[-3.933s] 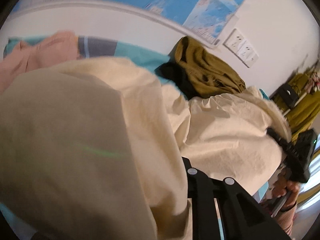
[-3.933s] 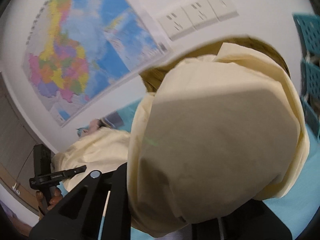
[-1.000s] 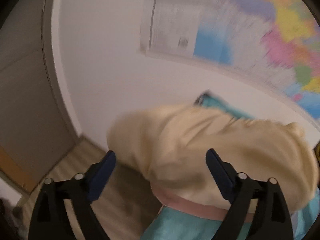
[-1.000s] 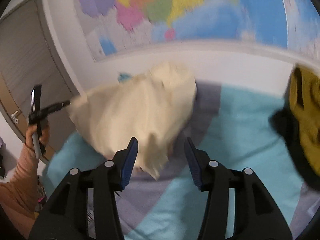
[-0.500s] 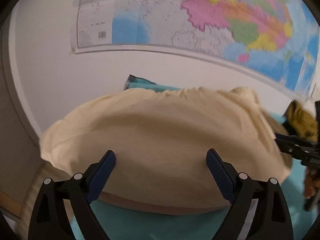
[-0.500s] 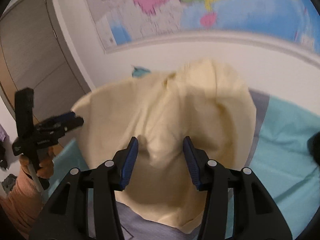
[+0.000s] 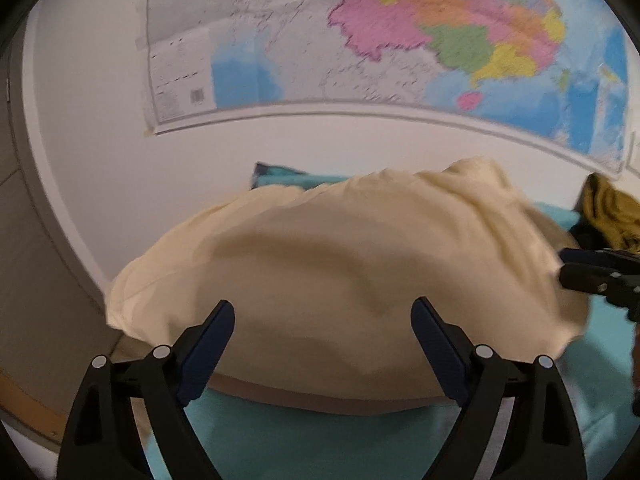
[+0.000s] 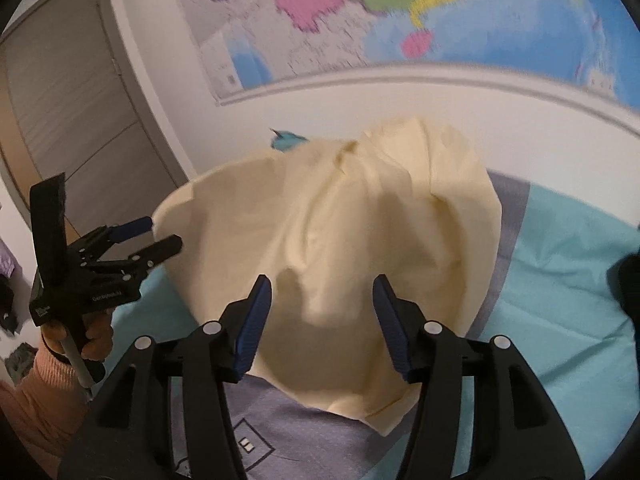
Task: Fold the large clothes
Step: 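Lower the cream shirt bundle onto the folded pink shirt and open both grippers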
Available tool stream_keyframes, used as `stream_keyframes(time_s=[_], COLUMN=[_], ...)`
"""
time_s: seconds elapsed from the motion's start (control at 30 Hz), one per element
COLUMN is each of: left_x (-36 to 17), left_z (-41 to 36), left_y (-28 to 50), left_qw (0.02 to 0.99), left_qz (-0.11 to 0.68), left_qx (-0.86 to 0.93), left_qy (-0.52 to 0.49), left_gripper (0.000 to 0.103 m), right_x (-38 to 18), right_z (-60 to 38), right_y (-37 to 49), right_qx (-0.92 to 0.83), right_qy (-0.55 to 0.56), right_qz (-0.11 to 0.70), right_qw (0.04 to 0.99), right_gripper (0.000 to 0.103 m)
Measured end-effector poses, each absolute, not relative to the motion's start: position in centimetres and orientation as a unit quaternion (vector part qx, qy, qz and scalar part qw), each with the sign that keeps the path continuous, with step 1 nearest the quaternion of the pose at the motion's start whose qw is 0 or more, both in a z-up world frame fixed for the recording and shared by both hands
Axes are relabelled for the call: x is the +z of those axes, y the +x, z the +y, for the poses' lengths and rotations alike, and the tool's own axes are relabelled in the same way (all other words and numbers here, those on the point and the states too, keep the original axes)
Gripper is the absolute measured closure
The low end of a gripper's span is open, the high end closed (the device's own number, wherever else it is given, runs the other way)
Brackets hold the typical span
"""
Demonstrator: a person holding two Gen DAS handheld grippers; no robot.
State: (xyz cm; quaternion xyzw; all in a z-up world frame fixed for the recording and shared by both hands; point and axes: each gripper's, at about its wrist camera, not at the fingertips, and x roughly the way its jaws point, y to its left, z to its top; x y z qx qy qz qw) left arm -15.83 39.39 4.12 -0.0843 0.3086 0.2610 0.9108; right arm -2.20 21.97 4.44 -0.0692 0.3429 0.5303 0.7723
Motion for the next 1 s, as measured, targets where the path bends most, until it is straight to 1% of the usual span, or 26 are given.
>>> stream_keyframes(time_s=[0.1, 0.23, 0.27, 0.3, 0.43, 0.47, 0.53, 0.57, 0.63, 0.7, 0.8, 0.9, 1.0], left_x=[4.2, 2.1, 1.7, 1.7, 2.5, 2.7, 2.9, 3.1, 3.3, 3.4, 3.5, 3.5, 3.6], left_z=[38.9, 38.2, 38.1, 38.0, 37.4, 37.2, 36.7, 36.1, 35.1, 34.1, 32.9, 31.6, 30.2], left_y=[-15.1, -13.1, -12.8, -12.9, -13.7, -14.0, -14.6, -15.0, -15.8, -16.5, -17.2, -17.9, -18.5], left_qw=[0.916, 0.905, 0.903, 0.903, 0.901, 0.901, 0.901, 0.902, 0.904, 0.903, 0.902, 0.897, 0.893], left_qz=[0.307, 0.339, 0.342, 0.339, 0.333, 0.331, 0.330, 0.325, 0.312, 0.309, 0.307, 0.303, 0.306], left_qx=[0.238, 0.233, 0.238, 0.243, 0.257, 0.258, 0.259, 0.265, 0.275, 0.280, 0.282, 0.304, 0.315], left_qy=[-0.102, -0.104, -0.101, -0.101, -0.109, -0.110, -0.109, -0.105, -0.099, -0.100, -0.109, -0.109, -0.100], left_gripper=[0.016, 0.016, 0.015, 0.015, 0.014, 0.013, 0.006, 0.007, 0.007, 0.007, 0.007, 0.007, 0.007], right_x=[4.5, 2.6, 2.5, 2.6, 3.3, 3.5, 4.1, 4.3, 4.7, 5.0, 5.1, 5.0, 4.8], right_z=[22.7, 24.1, 23.9, 23.7, 22.6, 22.3, 21.7, 21.2, 20.6, 19.7, 18.7, 17.9, 16.7], right_y=[-3.0, -3.6, -3.7, -3.7, -4.4, -4.6, -5.2, -5.6, -6.3, -7.3, -8.3, -9.2, -9.9], right_qx=[0.532, 0.515, 0.514, 0.514, 0.516, 0.516, 0.519, 0.519, 0.518, 0.512, 0.510, 0.513, 0.513], right_qy=[-0.096, -0.134, -0.129, -0.123, -0.112, -0.110, -0.101, -0.099, -0.097, -0.103, -0.108, -0.107, -0.106], right_qz=[0.334, 0.340, 0.340, 0.341, 0.330, 0.327, 0.319, 0.315, 0.307, 0.294, 0.281, 0.282, 0.284], right_qw=[0.772, 0.776, 0.777, 0.777, 0.783, 0.784, 0.786, 0.789, 0.793, 0.800, 0.806, 0.804, 0.803], right_gripper=[0.050, 0.049, 0.047, 0.043, 0.032, 0.029, 0.023, 0.020, 0.017, 0.009, 0.008, 0.006, 0.006])
